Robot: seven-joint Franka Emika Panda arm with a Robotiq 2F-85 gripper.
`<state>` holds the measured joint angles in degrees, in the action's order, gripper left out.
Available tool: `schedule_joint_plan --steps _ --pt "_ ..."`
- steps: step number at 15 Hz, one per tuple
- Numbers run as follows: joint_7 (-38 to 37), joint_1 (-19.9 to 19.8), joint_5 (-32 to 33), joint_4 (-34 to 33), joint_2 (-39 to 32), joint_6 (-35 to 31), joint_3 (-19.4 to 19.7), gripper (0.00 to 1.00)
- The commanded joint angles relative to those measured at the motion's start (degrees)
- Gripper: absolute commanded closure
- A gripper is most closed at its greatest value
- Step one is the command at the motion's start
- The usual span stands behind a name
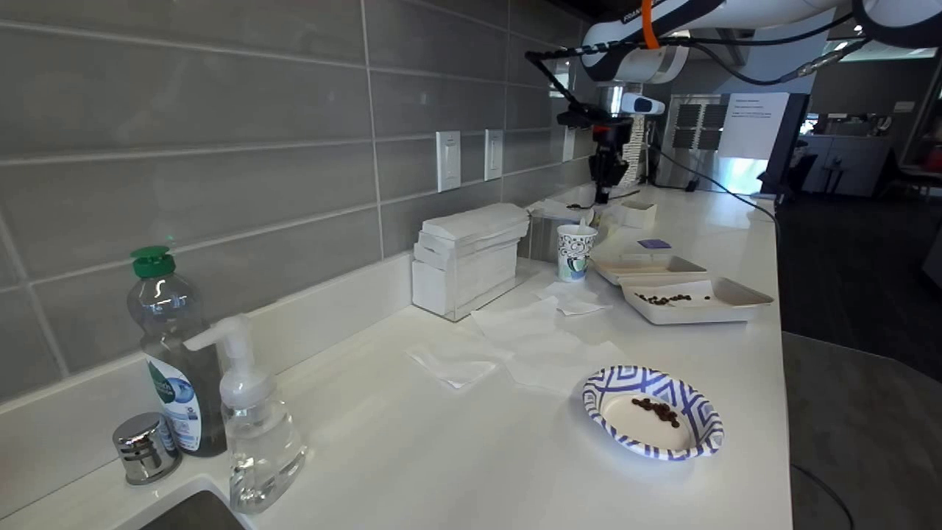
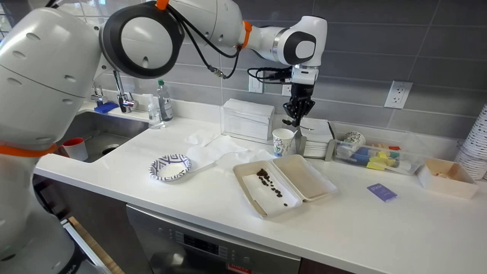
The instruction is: Pick up spoon and scoop some of the contents from the bowl and pour them in the cup
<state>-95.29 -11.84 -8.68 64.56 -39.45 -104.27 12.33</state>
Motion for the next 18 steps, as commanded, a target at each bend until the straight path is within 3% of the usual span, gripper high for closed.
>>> schedule_joint_plan --steps 1,10,16,17,18 --pt "-1.9 1.3 0.2 4.2 2.6 -3.8 0.4 0.98" --pt "-5.6 6.2 5.4 14.1 6.9 -14.1 2.8 0.98" --pt "-9.3 6.9 9.8 21.2 9.8 -19.7 2.9 0.98" --pt "-9.5 6.5 9.9 21.6 9.8 -20.8 2.9 0.98" --pt "-7.4 5.5 8.9 17.0 7.3 -17.5 1.9 0.92"
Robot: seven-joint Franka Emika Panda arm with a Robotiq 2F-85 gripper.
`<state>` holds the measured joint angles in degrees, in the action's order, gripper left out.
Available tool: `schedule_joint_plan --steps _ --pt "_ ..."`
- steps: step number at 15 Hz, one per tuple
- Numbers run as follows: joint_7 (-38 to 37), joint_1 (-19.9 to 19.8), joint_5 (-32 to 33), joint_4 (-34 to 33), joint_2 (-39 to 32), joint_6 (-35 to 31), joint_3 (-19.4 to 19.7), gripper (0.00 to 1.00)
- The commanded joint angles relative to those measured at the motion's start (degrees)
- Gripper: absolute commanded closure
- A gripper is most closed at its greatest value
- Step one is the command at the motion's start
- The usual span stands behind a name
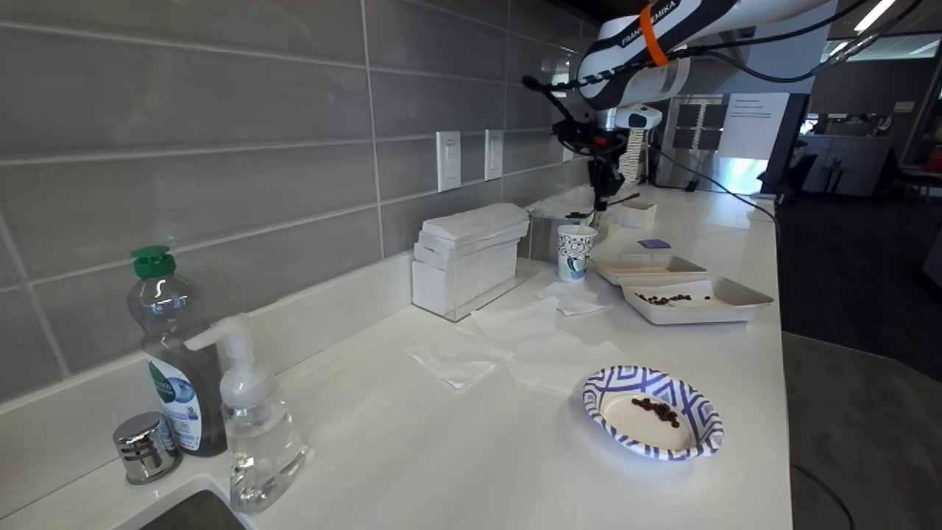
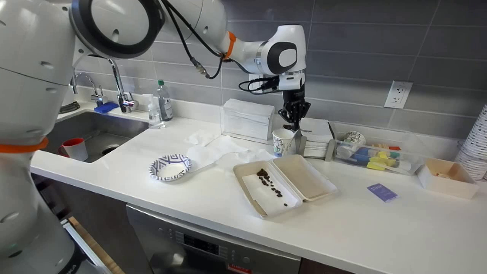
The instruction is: Pick up spoon and scoop some of the contents from the bowl and pour them in the cup
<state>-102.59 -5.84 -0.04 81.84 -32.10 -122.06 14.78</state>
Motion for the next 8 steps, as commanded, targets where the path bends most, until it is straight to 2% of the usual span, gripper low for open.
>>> schedule_joint_plan --steps 1,3,4,8 --pt "-0.3 -0.5 0.4 0.4 0.3 -0.6 -0.4 0.92" --pt "-0.4 -0.5 0.5 1.1 0.6 -1.0 -0.3 0.92" --pt "-0.5 -0.5 0.5 1.2 0.7 -1.1 -0.3 0.98" --pt "0.1 0.0 0.8 3.7 2.4 -2.0 -0.7 0.98"
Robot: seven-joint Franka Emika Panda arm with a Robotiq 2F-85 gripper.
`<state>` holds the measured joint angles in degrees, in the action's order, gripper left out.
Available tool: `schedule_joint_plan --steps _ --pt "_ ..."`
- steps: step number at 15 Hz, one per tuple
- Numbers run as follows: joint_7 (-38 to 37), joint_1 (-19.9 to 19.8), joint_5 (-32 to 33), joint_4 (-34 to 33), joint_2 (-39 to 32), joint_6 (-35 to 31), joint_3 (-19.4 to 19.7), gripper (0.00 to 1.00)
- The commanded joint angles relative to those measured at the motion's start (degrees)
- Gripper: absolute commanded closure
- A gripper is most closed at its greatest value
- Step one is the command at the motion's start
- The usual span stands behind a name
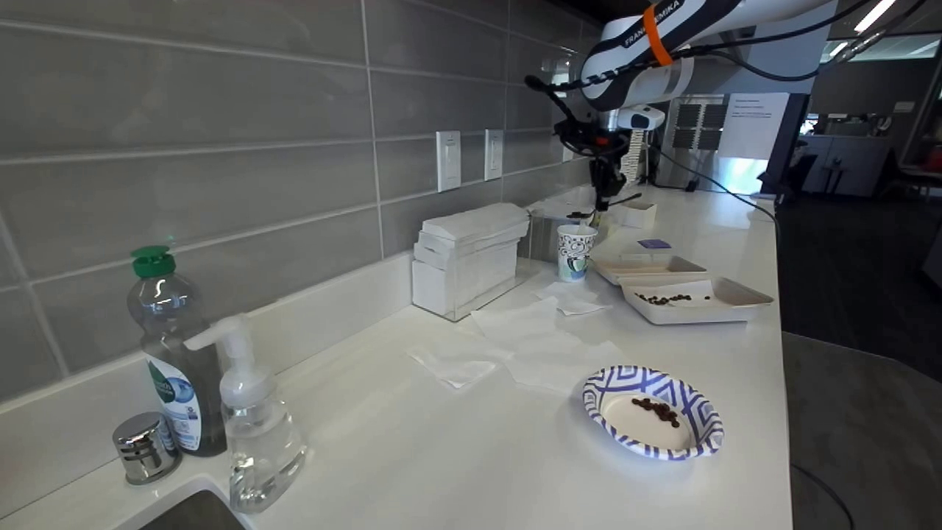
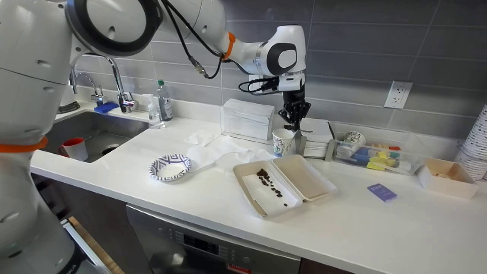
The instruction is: Pick up spoon and scoop some of the contents from the bowl and pour them in the cup
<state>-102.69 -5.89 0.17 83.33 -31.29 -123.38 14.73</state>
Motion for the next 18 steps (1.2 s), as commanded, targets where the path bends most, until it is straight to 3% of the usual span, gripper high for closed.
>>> schedule_joint_plan --steps 1,8,18 --pt "0.2 0.2 0.7 2.6 1.8 -0.9 -0.6 0.98" --pt "-0.8 1.2 2.8 6.3 3.8 -2.8 0.1 0.98" --pt "-4.4 3.2 6.9 14.7 7.5 -13.2 0.8 0.98"
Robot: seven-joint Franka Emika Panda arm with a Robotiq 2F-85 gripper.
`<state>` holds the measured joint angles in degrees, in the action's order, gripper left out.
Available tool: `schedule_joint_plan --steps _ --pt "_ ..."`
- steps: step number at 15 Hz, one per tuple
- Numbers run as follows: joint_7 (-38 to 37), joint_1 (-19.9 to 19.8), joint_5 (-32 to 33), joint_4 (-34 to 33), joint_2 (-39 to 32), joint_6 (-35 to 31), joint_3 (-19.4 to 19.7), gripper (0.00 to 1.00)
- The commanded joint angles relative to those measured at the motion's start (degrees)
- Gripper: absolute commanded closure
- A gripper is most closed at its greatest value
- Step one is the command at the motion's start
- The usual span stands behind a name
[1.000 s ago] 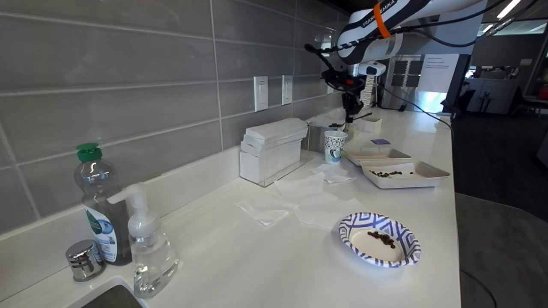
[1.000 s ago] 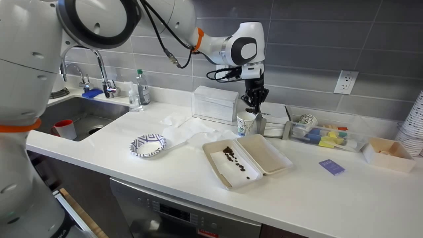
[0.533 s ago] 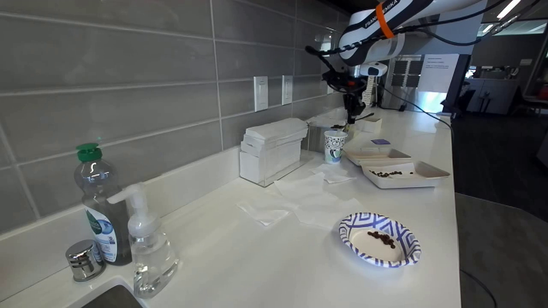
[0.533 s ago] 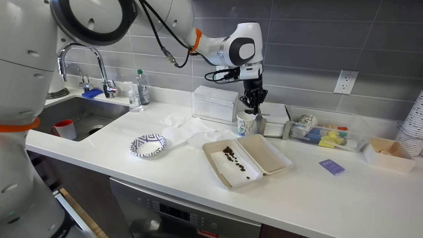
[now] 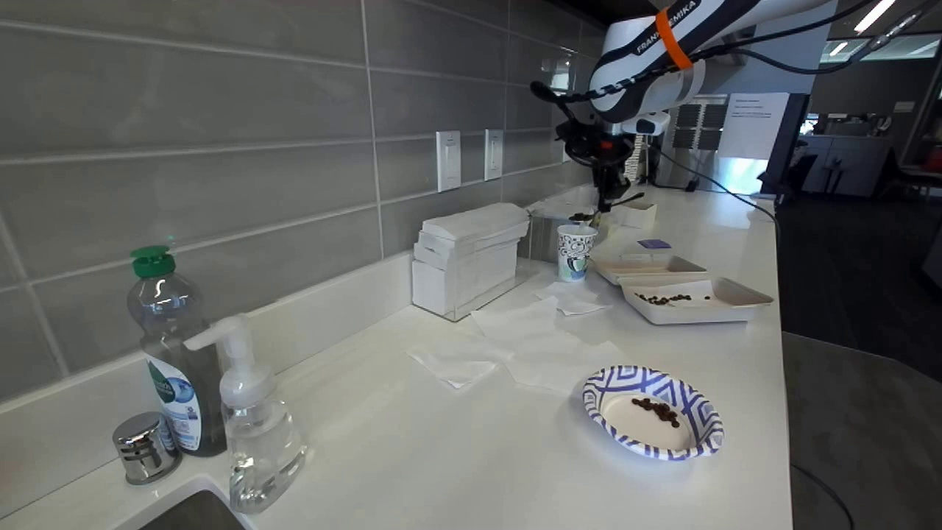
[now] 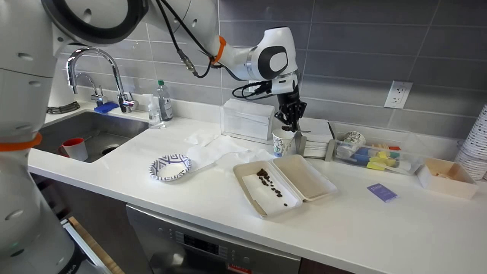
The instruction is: Pick up spoon and scoop some of the contents from the bowl and pour them in the cup
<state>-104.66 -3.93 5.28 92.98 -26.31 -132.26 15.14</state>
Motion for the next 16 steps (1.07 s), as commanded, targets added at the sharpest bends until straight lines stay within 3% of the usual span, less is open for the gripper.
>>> schedule_joint_plan --steps 1,16 --pt "-2.7 1.4 2.1 5.9 2.7 -5.7 0.5 0.98" --pt "-9.1 5.3 7.2 13.8 4.5 -20.7 4.9 0.98"
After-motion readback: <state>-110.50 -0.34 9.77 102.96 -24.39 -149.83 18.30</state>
